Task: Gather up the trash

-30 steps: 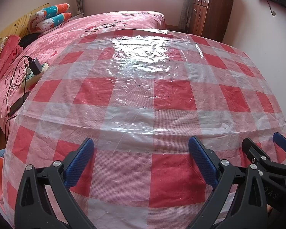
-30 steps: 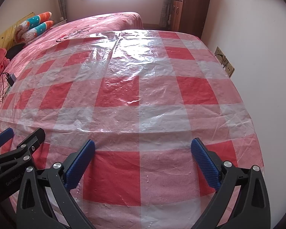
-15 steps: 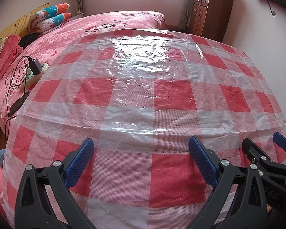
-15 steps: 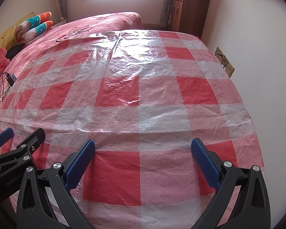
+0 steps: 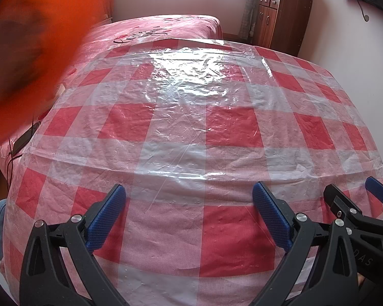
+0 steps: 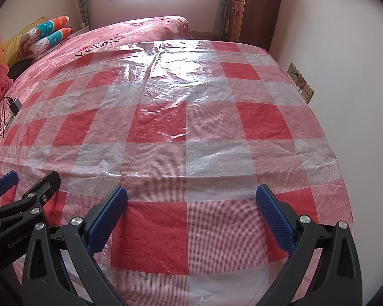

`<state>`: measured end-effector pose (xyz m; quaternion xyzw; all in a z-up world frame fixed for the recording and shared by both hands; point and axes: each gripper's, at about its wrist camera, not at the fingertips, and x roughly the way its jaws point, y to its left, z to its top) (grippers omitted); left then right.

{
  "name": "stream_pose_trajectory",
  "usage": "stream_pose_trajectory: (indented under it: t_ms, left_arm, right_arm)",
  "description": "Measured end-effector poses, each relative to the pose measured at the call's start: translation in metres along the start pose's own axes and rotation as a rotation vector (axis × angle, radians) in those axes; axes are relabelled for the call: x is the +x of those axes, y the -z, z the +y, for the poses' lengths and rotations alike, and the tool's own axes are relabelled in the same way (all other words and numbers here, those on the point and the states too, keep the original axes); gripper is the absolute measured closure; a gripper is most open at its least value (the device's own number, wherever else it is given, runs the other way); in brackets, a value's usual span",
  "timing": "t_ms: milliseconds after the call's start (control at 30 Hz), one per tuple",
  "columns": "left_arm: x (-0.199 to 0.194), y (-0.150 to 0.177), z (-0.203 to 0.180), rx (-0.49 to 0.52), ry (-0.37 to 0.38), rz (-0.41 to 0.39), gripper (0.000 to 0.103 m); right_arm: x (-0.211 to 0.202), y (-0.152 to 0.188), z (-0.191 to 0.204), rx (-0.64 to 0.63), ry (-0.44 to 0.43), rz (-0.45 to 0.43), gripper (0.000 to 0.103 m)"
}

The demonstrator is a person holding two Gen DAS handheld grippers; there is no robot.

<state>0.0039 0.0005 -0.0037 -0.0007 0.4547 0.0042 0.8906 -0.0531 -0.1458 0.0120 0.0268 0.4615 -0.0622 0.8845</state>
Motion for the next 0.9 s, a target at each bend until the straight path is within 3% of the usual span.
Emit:
stream_pose_trajectory:
  t_ms: [900]
  left_arm:
    - [-0.0024, 0.001, -0.0036, -0.003, -0.003, 0.0, 0.004]
  right_arm:
    - [0.0004, -0.0017, 0.0007, 0.0, 0.001, 0.001, 0.004]
